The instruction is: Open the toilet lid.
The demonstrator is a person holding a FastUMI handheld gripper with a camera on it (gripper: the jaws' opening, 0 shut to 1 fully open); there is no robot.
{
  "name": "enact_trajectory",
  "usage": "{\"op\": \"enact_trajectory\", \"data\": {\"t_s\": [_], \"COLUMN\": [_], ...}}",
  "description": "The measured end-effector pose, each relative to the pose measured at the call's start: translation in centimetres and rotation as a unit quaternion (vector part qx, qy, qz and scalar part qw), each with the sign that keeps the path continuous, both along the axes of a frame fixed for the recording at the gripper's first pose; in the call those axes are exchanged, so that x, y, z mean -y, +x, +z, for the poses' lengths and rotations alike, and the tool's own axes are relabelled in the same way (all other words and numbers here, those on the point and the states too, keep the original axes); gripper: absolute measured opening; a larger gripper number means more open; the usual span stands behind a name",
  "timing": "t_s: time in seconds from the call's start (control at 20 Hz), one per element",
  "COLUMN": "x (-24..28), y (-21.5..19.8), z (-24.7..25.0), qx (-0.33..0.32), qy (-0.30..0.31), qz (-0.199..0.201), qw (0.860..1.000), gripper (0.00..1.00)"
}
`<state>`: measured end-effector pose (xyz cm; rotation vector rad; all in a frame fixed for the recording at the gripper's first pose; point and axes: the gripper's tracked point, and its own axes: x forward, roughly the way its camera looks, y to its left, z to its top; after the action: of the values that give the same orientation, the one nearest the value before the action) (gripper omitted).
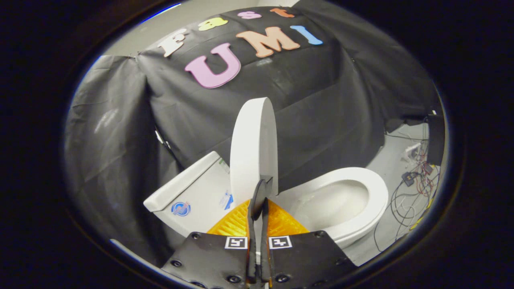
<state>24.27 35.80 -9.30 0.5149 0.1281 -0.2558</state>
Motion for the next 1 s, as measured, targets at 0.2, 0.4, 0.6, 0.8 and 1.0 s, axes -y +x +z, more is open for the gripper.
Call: {"op": "enact_trajectory", "data": {"t_s": [0.2,0.4,0.6,0.8,1.0], "x": [-2.1,-3.5,-4.9,-5.9,-6.9], "y": [1.2,1.9,2.7,3.2,4.0], "z": [0.9,1.7,2.2,2.5,2.6], "qx": [0.003,0.008,0.010,0.012,0.015], "qy": [-0.033,-0.049,-0.066,-0.075,-0.084], "qz": [0.030,0.049,0.067,0.075,0.081], "qw": [0.999,0.998,0.996,0.994,0.993], "gripper": [0.05,0.05,0.05,0.05,0.05]}}
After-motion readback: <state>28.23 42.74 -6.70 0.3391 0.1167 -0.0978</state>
